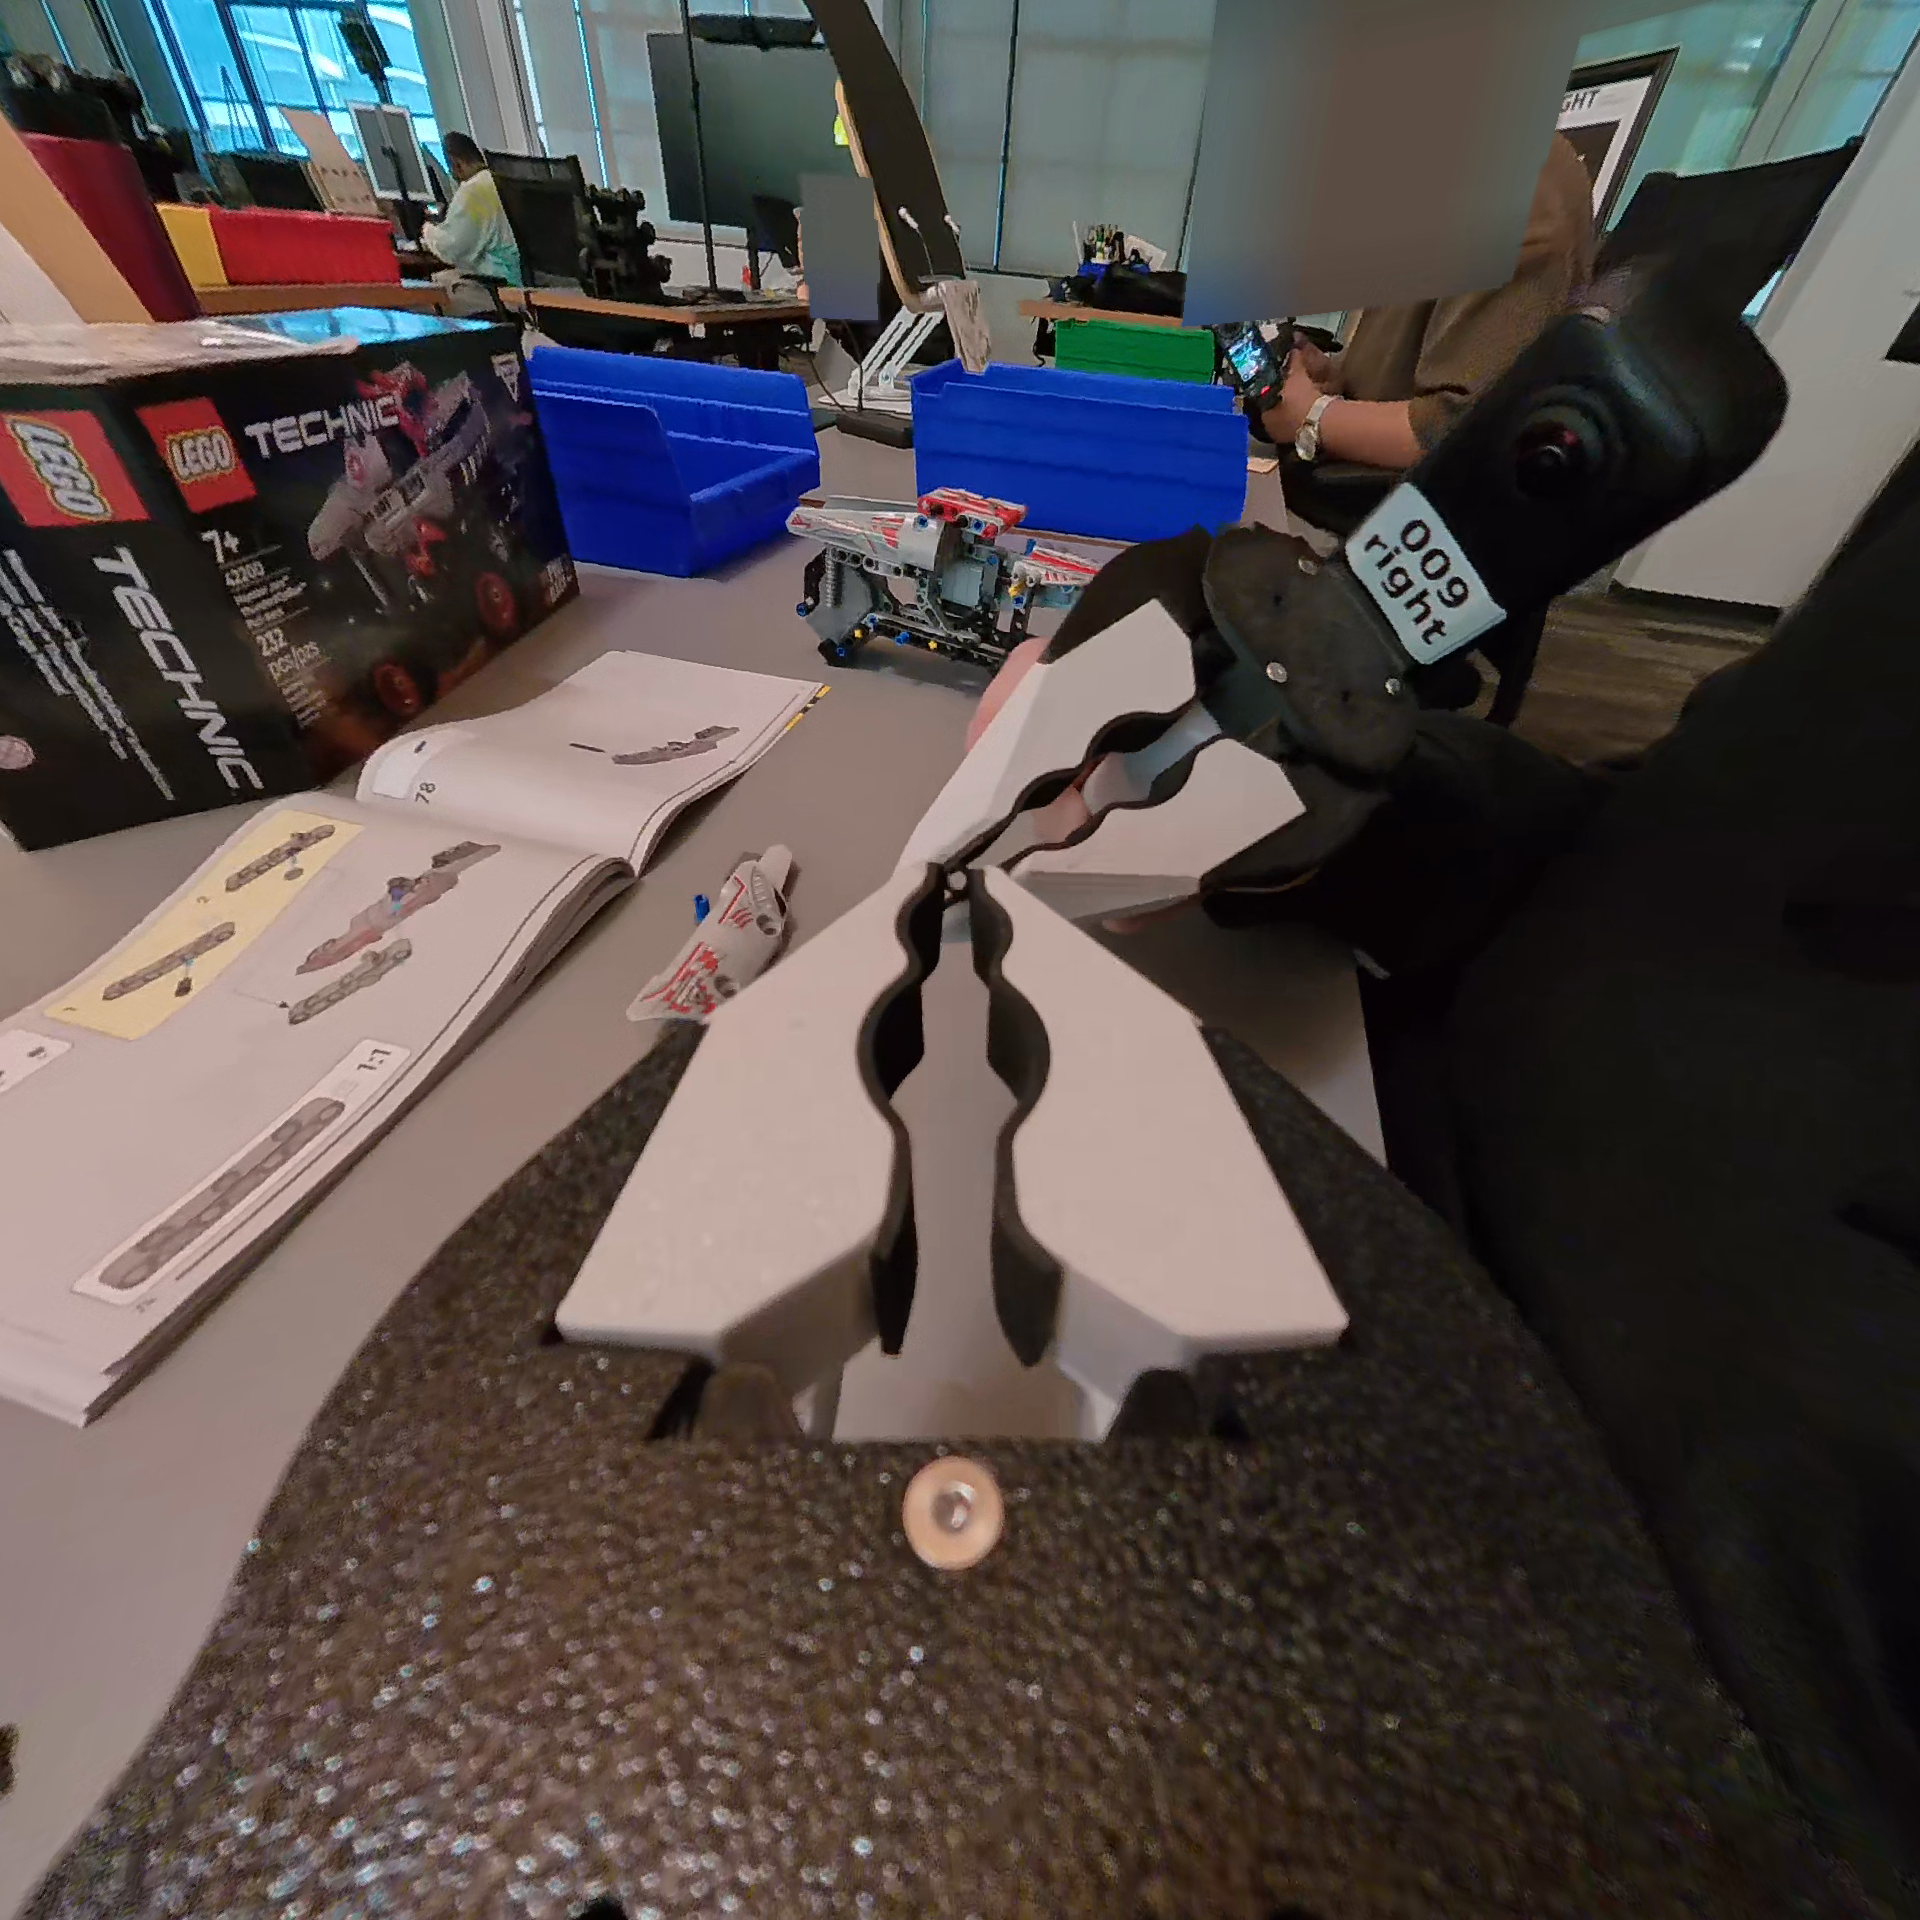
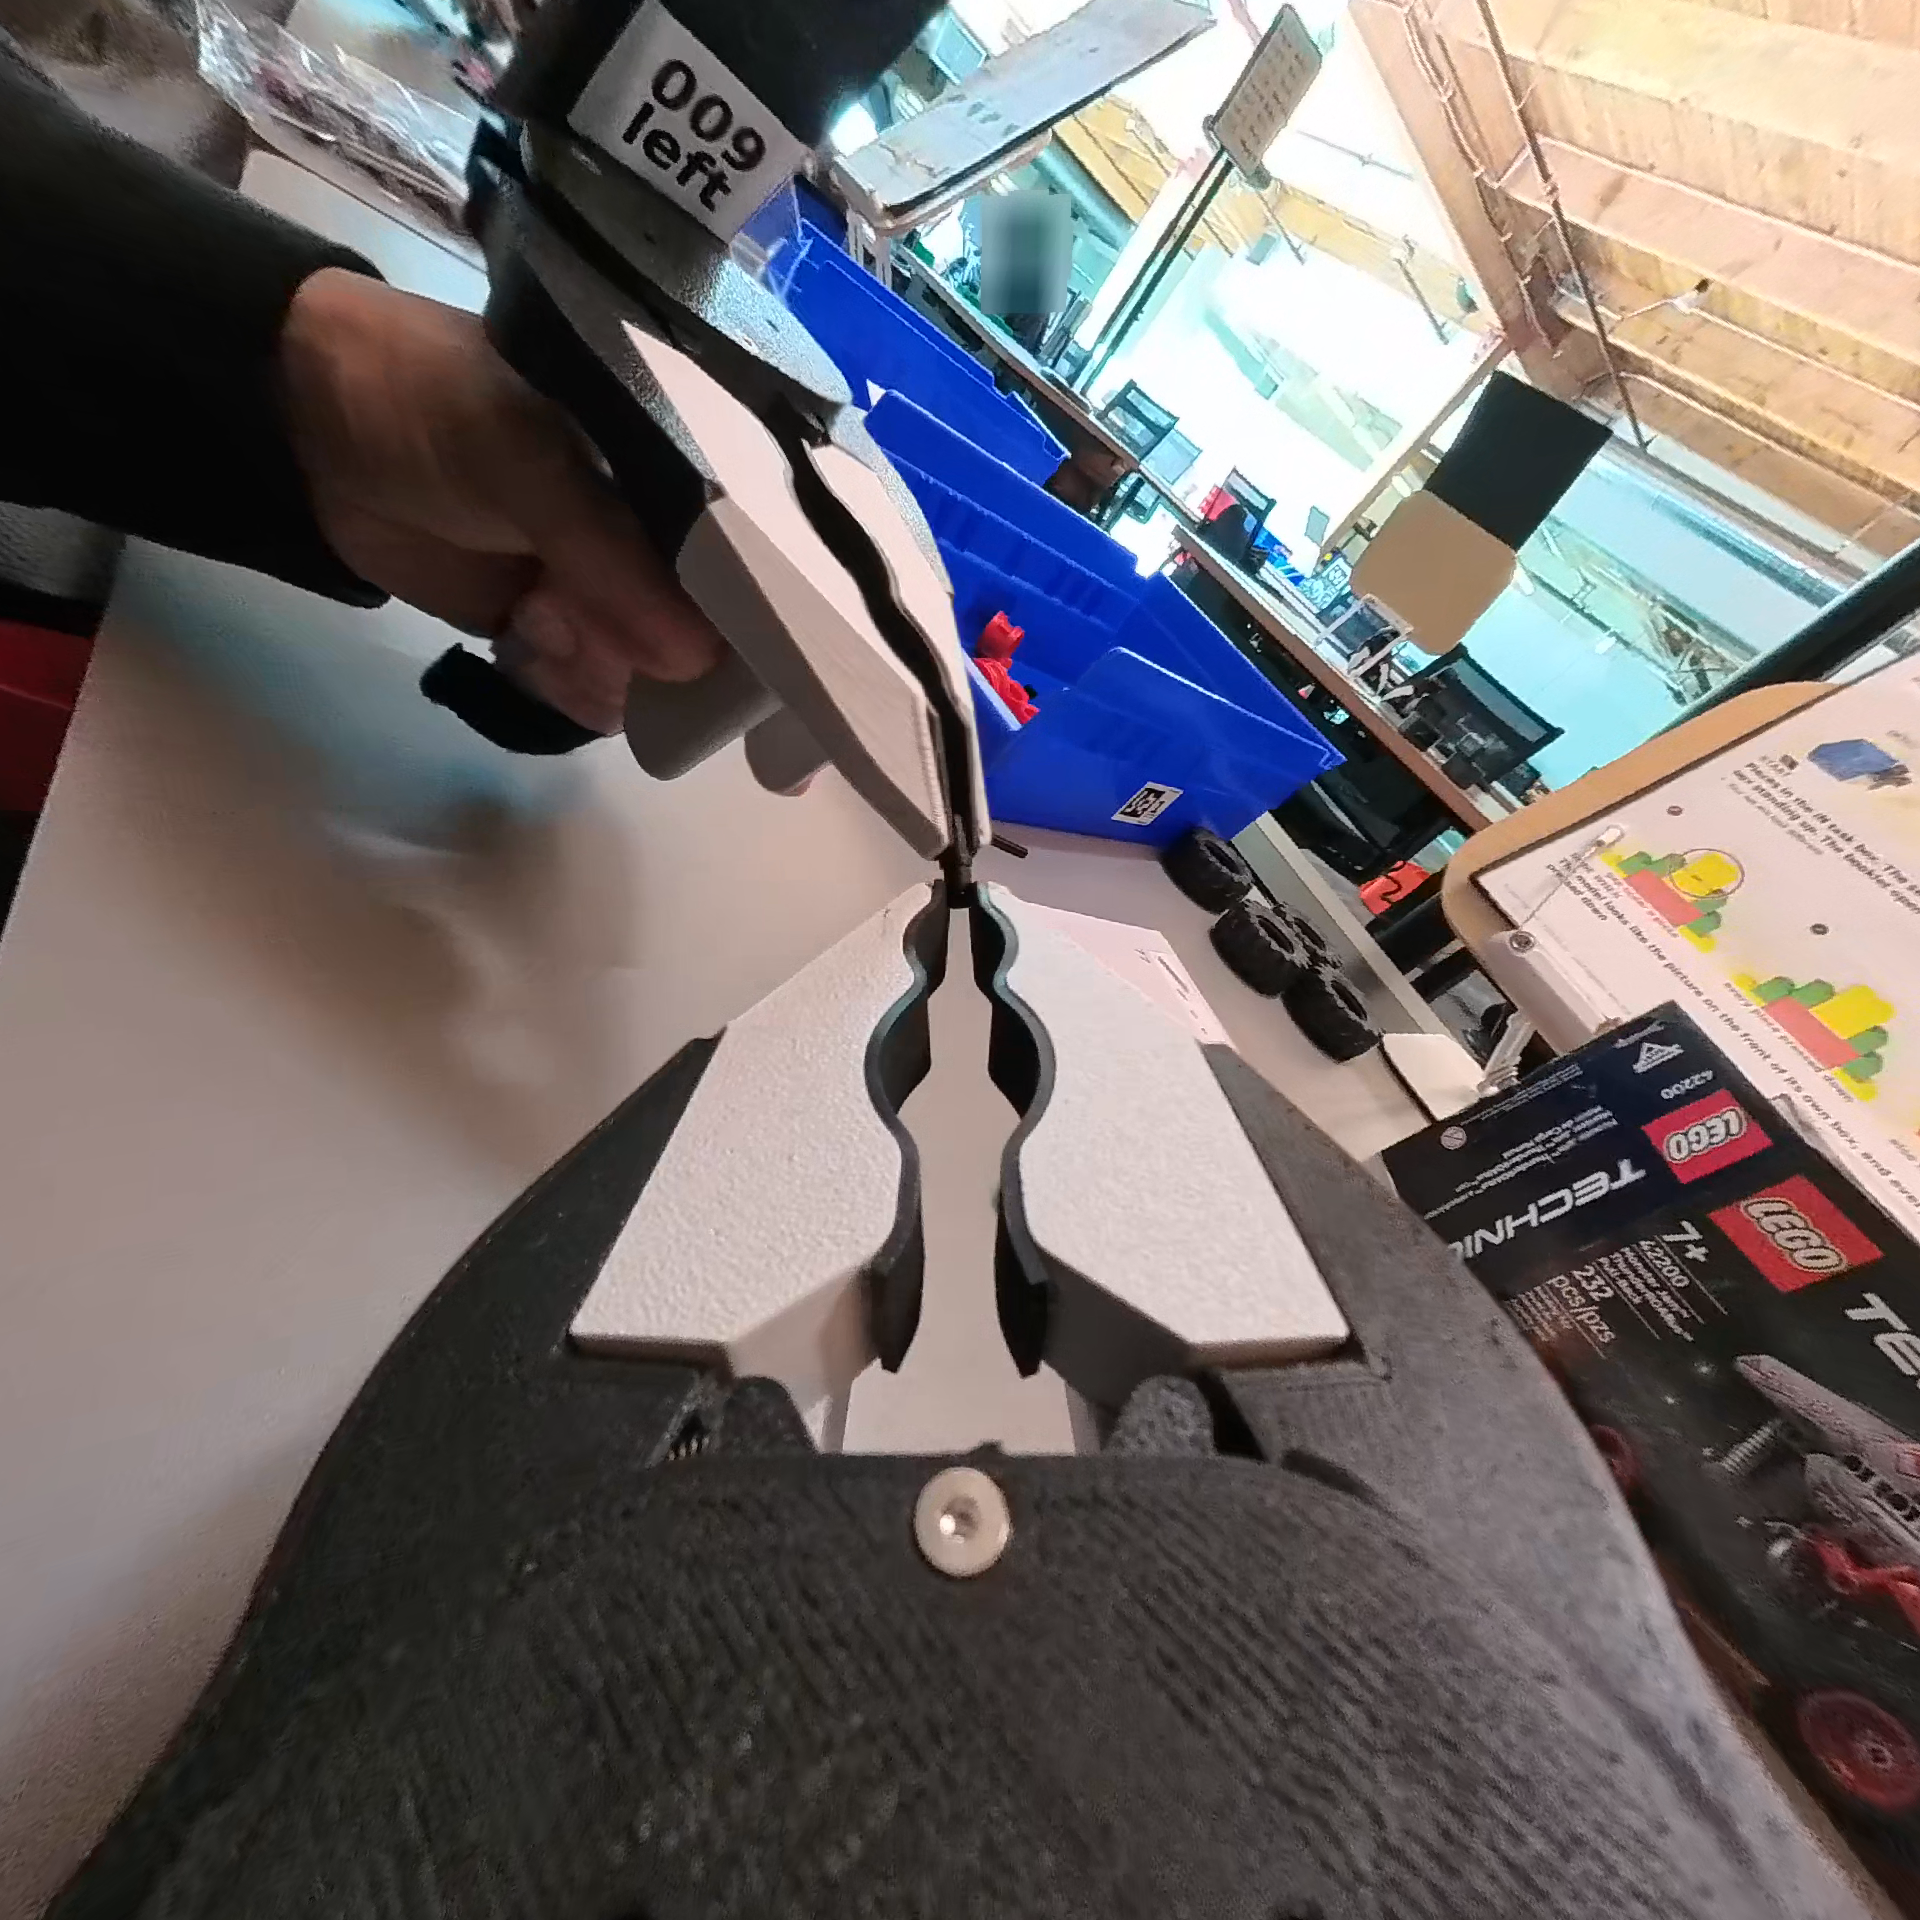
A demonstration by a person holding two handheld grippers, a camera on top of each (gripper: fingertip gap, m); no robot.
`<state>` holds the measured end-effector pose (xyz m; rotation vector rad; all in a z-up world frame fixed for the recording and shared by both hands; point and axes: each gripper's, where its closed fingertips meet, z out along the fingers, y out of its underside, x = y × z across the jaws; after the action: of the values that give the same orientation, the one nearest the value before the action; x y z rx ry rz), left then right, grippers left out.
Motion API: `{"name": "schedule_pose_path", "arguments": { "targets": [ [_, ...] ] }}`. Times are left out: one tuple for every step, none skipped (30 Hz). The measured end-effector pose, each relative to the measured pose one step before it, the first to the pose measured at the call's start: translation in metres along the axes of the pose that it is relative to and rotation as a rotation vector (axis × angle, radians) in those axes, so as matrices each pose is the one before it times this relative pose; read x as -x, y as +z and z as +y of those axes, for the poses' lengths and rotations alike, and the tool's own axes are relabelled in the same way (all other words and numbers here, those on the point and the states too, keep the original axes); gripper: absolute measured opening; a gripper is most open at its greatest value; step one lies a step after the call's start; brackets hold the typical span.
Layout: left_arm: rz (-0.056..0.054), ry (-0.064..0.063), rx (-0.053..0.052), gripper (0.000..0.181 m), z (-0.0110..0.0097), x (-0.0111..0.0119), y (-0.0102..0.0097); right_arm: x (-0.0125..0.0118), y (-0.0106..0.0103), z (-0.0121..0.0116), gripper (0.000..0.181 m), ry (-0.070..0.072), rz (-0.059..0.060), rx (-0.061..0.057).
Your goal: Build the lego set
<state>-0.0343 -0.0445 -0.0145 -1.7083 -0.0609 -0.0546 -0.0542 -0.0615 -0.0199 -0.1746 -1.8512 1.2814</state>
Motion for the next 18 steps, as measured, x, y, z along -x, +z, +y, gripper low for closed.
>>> {"name": "schedule_pose_path", "arguments": {
  "targets": [
    [-0.0041,-0.0013,0.0024,0.002,0.00072,0.00051,-0.00002,0.00004,0.00031,0.00101,0.002,-0.0124,0.0059,0.0080],
    [-0.0050,0.0087,-0.0006,0.001,0.00069,0.00046,-0.00006,0.00024,0.00056,0.00105,0.002,-0.0087,0.0042,0.0089],
    [-0.0030,0.0035,-0.0027,0.001,0.00031,0.00021,-0.00013,0.00036,0.00040,0.00069,0.002,-0.0047,0.0014,0.0059],
    [-0.0026,-0.0001,-0.0041,0.001,-0.00024,0.00019,0.00013,0.00025,0.00023,0.00031,0.002,-0.0011,0.0009,0.0013],
    [-0.0023,0.0038,-0.0022,0.001,0.00000,0.00021,0.00029,-0.00005,-0.00006,0.00012,0.002,0.0052,0.0017,-0.0001],
    [-0.0023,0.0056,0.0028,0.001,0.00053,0.00032,0.00042,0.00014,0.00007,0.00054,0.002,0.0069,-0.0018,0.0029],
    [-0.0032,0.0049,0.0066,0.001,0.00083,0.00057,0.00022,0.00033,0.00018,0.00106,0.002,0.0034,-0.0029,0.0057],
    [-0.0044,0.0028,0.0107,0.002,0.00103,0.00107,0.00020,0.00040,0.00011,0.00090,0.001,-0.0024,-0.0017,0.0051],
    [-0.0008,0.0051,0.0223,0.002,0.00229,0.00100,0.00022,0.00078,0.00003,0.00099,0.002,-0.0045,-0.0047,0.0054],
    [0.0056,0.0116,0.0372,0.001,0.00435,0.00046,0.00062,0.00136,0.00051,0.00204,0.002,-0.0010,-0.0103,0.0109],
    [0.0086,0.0191,0.0487,0.001,0.00611,0.00092,0.00060,0.00262,0.00056,0.00393,0.002,-0.0042,-0.0232,0.0206],
    [-0.0074,0.0211,0.0474,0.001,0.00579,0.00434,-0.00004,0.00324,0.00041,0.00712,0.005,-0.0050,-0.0334,0.0379],
    [0.0024,0.0359,0.0447,0.001,0.00591,0.00385,-0.00049,0.00088,0.00023,0.01125,0.008,0.0068,-0.0273,0.0616],
    [0.0098,0.0411,0.0430,0.001,0.00600,0.00290,-0.00002,0.00166,0.00023,0.01178,0.011,0.0183,-0.0407,0.0606],
    [0.0249,0.0338,0.0398,0.001,0.00612,0.00085,0.00097,0.00456,0.00048,0.01064,0.014,0.0328,-0.0656,0.0539],
    [0.0479,0.0052,0.0479,0.002,0.00738,-0.00161,0.00244,0.00398,0.00120,0.00877,0.017,0.0487,-0.0654,0.0450],
    [0.0324,-0.0129,0.0426,0.002,0.00631,0.00103,0.00329,0.00142,0.00192,0.00677,0.021,0.0439,-0.0482,0.0382],
    [0.0251,0.0015,0.0254,0.002,0.00344,0.00141,0.00332,-0.00314,0.00183,0.00363,0.021,0.0274,-0.0132,0.0206]
  ]
}}
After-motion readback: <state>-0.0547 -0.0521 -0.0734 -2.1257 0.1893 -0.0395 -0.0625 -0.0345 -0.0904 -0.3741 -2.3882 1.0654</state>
